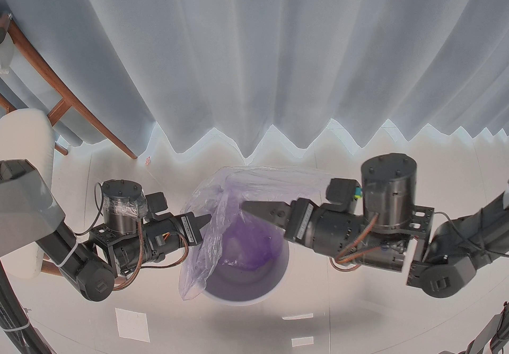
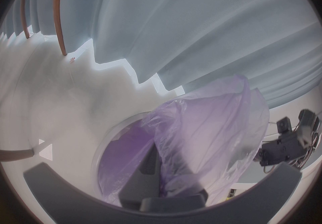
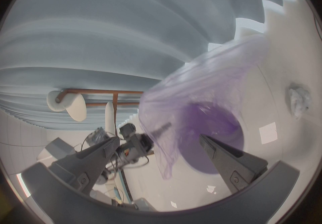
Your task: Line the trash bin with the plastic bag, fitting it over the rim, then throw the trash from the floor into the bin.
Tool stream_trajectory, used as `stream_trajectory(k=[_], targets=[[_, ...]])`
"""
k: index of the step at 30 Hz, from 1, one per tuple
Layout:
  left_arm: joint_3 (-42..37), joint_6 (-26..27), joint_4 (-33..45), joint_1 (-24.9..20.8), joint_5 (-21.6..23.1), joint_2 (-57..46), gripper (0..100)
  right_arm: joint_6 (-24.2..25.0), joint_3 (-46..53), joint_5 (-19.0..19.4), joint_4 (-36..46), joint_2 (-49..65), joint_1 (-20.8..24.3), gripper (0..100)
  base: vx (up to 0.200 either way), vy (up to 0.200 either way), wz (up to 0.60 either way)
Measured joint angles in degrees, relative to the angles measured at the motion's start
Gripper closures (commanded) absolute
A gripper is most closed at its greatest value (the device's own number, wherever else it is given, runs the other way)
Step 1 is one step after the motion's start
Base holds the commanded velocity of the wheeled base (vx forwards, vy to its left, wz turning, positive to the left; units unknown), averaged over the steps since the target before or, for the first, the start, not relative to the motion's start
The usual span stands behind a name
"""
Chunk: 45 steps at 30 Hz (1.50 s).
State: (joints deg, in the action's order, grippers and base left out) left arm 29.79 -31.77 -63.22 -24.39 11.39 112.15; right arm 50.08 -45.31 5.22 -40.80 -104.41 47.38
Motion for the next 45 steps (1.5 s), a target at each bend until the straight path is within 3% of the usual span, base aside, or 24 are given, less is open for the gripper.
stream_trajectory(k=[6, 15, 16, 25, 39, 45], targets=[[-0.8, 0.71, -0.96, -0.3, -0.11, 0.39, 100, 0.0, -11.26, -2.97, 1.74, -7.28, 0.46, 0, 0.0, 0.0, 0.0], [-1.19, 1.43, -1.4, -0.41, -0.17, 0.8, 100, -0.32, -25.77, -6.99, 13.71, -14.03, 0.95, 0, 0.0, 0.0, 0.0], [-1.24, 1.5, -1.4, -0.41, -0.22, 0.85, 100, -0.35, -26.43, -7.57, 14.01, -14.58, 0.96, 100, 0.0, 0.0, 0.0], [-1.33, 1.61, -1.48, -0.4, -0.48, 0.99, 100, -0.21, -23.48, -9.62, 13.13, -15.49, 0.49, 100, 0.0, 0.0, 0.0], [-1.68, 3.01, -5.4, -0.96, -3.78, 3.17, 100, -0.38, -6.62, -9.37, 4.18, -5.32, 0.05, 100, 0.0, 0.0, 0.0], [-1.77, 3.19, -5.51, -1.1, -4.33, 3.63, 100, -2.18, 1.66, -7.45, 0.76, -2.3, 0.57, 100, 0.0, 0.0, 0.0]])
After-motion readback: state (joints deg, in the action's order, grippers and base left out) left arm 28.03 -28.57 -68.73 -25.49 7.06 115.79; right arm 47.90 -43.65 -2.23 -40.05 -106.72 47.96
